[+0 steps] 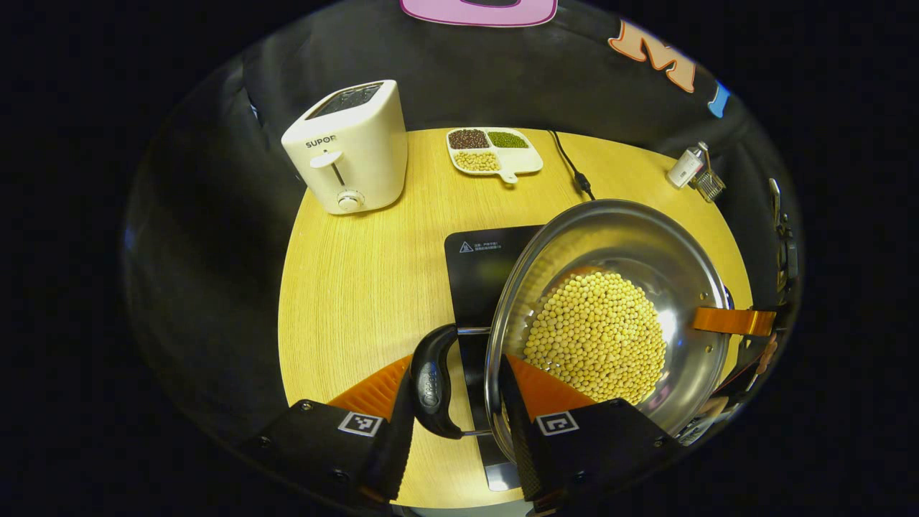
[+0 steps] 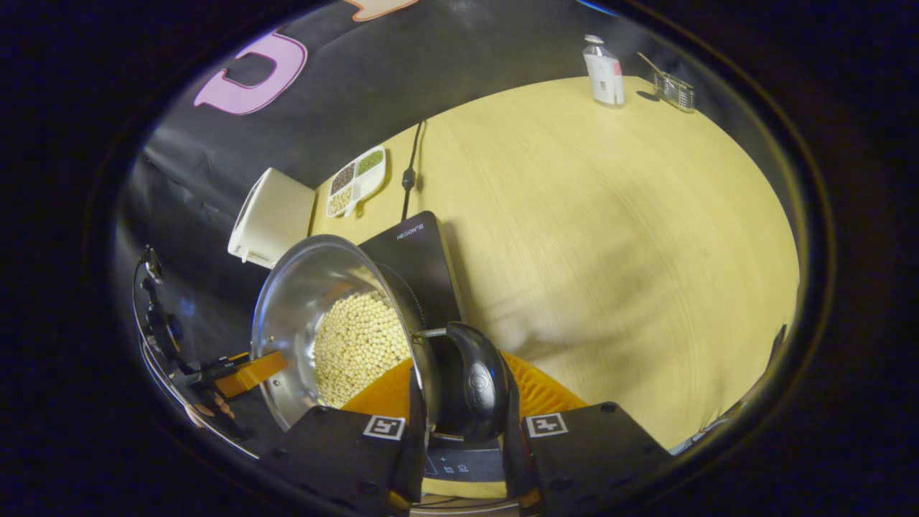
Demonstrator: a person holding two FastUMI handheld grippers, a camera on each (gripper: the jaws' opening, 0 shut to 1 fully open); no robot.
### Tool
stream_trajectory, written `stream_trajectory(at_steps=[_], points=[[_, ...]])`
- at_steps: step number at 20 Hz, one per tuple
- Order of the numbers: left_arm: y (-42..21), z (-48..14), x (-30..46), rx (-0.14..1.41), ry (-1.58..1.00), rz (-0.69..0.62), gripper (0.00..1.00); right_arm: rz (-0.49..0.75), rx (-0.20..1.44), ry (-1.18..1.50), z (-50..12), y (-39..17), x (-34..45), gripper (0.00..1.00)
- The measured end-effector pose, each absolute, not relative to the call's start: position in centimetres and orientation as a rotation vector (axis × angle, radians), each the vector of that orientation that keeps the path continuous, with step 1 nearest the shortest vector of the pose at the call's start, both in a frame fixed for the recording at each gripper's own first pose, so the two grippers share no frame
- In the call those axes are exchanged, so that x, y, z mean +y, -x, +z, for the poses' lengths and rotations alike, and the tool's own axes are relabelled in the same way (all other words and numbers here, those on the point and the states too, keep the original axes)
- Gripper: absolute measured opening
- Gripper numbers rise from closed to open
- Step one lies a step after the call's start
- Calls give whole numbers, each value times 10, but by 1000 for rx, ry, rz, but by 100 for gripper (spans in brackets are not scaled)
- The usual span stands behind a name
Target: First push the handle of the pot to place it horizontally, then grasp the pot with both hands and set it on the induction cooktop.
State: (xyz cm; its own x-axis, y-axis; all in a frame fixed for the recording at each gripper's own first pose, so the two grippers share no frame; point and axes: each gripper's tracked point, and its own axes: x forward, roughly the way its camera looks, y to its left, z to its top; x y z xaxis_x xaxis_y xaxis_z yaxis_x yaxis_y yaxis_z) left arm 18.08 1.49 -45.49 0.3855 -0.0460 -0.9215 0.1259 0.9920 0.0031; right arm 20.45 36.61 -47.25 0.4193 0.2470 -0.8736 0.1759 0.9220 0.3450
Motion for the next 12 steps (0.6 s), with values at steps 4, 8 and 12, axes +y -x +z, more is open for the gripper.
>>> stream_trajectory(at_steps=[4, 8, 12], points=[[-180, -455, 12, 1167, -76, -113, 64, 42, 1152, -413, -473, -203, 366, 45], [-180, -456, 13, 1165, -75, -113, 64, 44, 1152, -410, -473, -202, 366, 45], [-178, -456, 14, 1157, -100, -98, 68, 47, 1137, -414, -470, -203, 367, 54]])
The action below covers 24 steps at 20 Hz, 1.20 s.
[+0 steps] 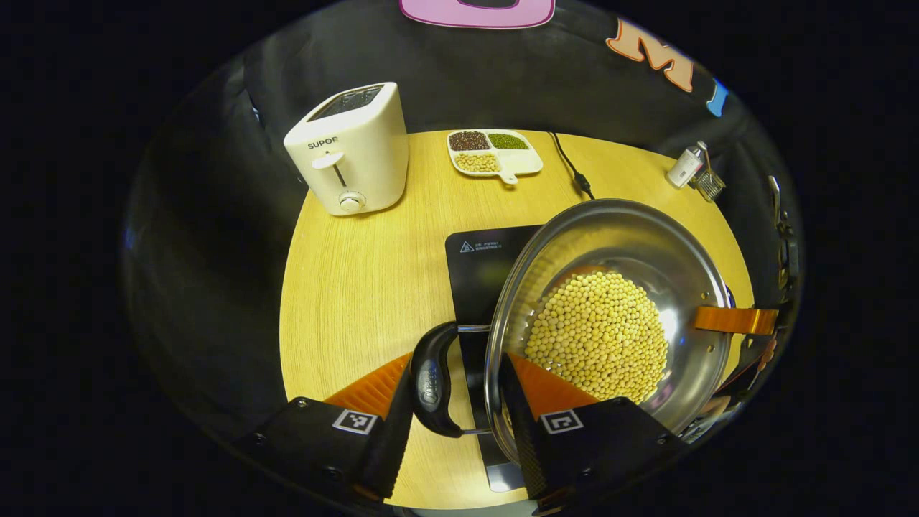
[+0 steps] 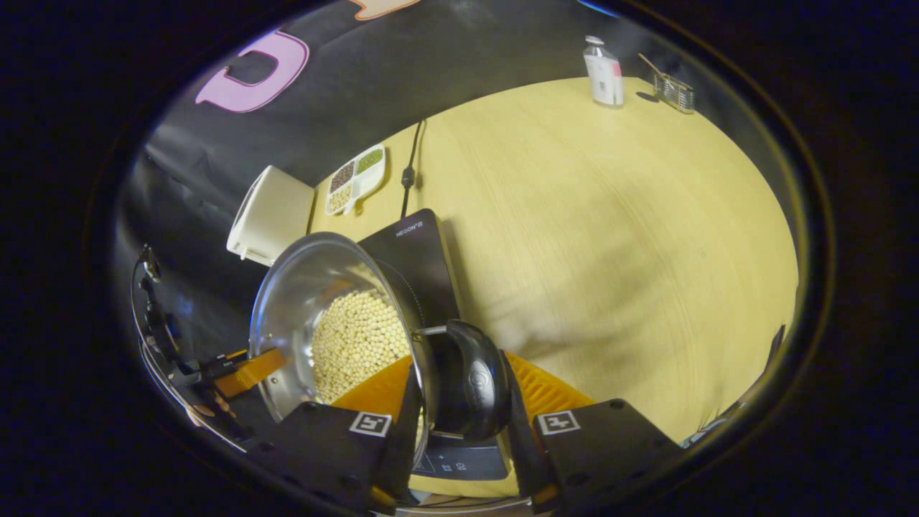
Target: First push the handle of the pot to place it horizontally, then grasp the pot with both hands and set it on the induction cooktop.
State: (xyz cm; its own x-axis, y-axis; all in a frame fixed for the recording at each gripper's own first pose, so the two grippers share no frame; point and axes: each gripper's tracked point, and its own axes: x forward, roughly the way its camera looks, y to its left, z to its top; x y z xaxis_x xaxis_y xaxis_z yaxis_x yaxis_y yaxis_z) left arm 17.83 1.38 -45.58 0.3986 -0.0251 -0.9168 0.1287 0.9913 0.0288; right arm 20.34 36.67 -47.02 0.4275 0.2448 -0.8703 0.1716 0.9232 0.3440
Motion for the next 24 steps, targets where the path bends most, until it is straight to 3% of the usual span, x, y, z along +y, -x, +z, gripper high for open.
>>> stream_trajectory(at_steps=[1, 3, 4, 8, 11, 12, 16, 17, 18, 19, 20, 21, 22, 24], points=[[-178, -456, 14, 1155, -106, -94, 70, 51, 1133, -417, -469, -204, 366, 60], [-176, -455, 17, 1154, -115, -72, 71, 61, 1133, -410, -467, -202, 364, 59], [-175, -455, 19, 1151, -122, -57, 71, 70, 1126, -400, -465, -201, 363, 66], [-169, -445, 20, 1109, -90, -4, 100, 108, 1059, -373, -448, -199, 356, 94], [-169, -435, 14, 1061, -60, 8, 100, 104, 977, -359, -426, -199, 342, 94], [-169, -430, 10, 1042, -53, 15, 100, 100, 945, -351, -416, -199, 337, 100], [-171, -398, -5, 951, -70, 32, 99, 95, 811, -286, -373, -195, 312, 100], [-170, -384, -13, 919, -79, 34, 100, 98, 780, -270, -360, -193, 307, 93], [-169, -371, -21, 885, -86, 31, 99, 105, 747, -262, -346, -192, 302, 100], [-168, -359, -30, 852, -96, 29, 99, 115, 713, -259, -331, -190, 297, 100], [-166, -347, -40, 824, -103, 34, 99, 127, 687, -257, -319, -188, 293, 92], [-163, -334, -51, 793, -107, 36, 99, 143, 661, -254, -307, -185, 288, 100], [-160, -321, -62, 763, -108, 40, 99, 156, 632, -247, -295, -184, 282, 93], [-152, -297, -87, 708, -100, 45, 99, 184, 566, -221, -272, -182, 266, 92]])
